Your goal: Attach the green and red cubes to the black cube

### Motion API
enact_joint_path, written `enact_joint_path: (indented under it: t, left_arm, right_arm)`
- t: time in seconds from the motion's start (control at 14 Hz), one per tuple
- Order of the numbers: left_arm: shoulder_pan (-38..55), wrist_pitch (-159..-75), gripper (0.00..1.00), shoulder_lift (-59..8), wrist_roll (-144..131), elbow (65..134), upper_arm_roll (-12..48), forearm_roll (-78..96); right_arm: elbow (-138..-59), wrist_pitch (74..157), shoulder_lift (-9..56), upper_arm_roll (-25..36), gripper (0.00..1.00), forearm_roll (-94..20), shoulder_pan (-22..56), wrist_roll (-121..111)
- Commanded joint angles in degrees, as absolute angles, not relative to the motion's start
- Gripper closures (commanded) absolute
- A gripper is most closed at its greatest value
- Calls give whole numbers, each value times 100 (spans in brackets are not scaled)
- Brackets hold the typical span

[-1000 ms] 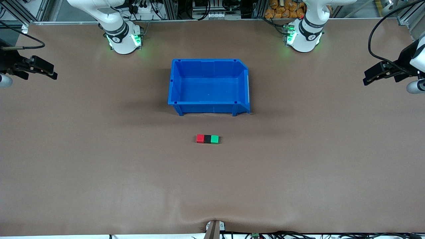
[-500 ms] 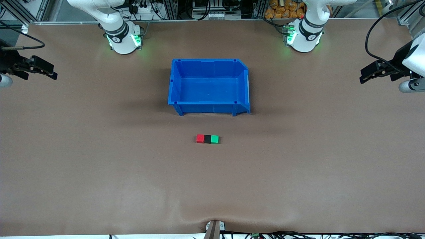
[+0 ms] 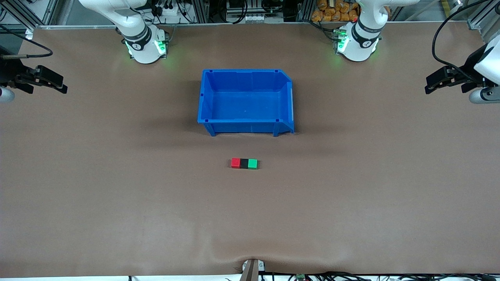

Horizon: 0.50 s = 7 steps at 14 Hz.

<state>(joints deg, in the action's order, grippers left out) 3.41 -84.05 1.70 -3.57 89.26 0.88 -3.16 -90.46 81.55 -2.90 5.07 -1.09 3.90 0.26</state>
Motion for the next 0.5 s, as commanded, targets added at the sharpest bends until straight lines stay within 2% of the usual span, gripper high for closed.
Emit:
enact_joint_path:
  t: [0.0, 0.43]
  left_arm:
    - [308, -8482, 0, 325, -246, 9088, 132, -343]
    - [299, -8499, 0, 176, -237, 8904, 114, -273]
  right_arm:
    - [-8912, 8104, -237, 475, 0, -105, 325, 9]
    - [-8912, 8104, -237, 475, 0, -105, 325, 9]
